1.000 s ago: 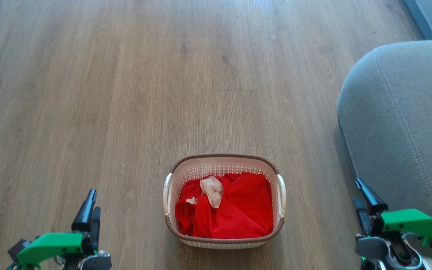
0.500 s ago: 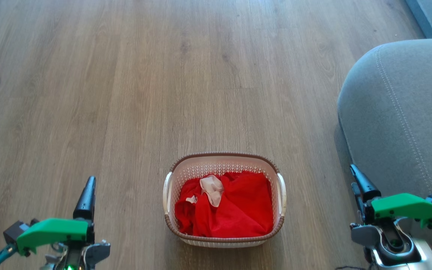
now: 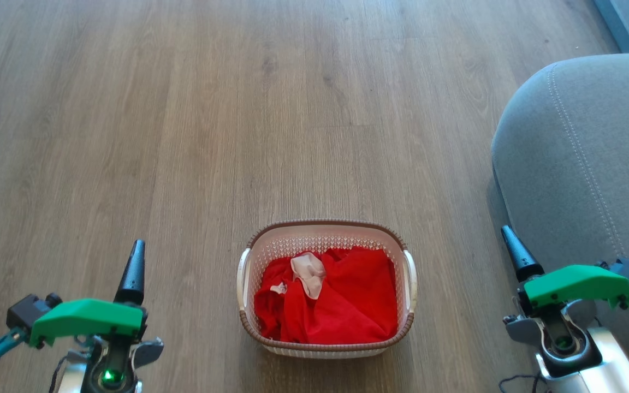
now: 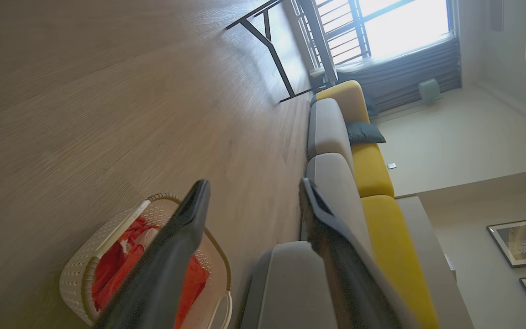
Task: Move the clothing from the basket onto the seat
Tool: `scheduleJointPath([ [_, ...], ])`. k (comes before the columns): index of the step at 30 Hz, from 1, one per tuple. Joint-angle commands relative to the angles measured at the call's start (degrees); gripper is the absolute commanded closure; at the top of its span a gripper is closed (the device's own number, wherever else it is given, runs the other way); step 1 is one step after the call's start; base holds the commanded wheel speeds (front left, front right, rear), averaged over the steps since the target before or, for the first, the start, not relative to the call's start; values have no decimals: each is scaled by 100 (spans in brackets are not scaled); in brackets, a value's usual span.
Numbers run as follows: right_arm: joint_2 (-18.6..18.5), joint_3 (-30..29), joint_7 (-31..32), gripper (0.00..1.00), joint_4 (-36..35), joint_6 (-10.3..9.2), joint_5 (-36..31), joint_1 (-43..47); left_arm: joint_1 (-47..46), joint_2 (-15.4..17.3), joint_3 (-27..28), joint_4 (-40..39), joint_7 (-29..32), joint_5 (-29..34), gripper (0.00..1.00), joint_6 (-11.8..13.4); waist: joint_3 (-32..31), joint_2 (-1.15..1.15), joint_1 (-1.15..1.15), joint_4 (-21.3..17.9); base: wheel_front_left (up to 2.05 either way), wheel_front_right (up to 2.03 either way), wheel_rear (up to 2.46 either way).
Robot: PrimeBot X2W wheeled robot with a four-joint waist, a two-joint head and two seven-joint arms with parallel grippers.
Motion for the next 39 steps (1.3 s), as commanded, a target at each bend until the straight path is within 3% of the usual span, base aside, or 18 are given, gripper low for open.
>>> scheduleJointPath([
  [1,-160,114,-91,0,-142,17,-226,-426,-396,138,50,-137,-77,267,0,-16,5,0,0,0,0,0,0],
  [39,-463,925,-711,0,192,29,-2480,-1219,-1072,213,-45,128,-698,3016,0,-30,83,0,0,12,0,0,0],
])
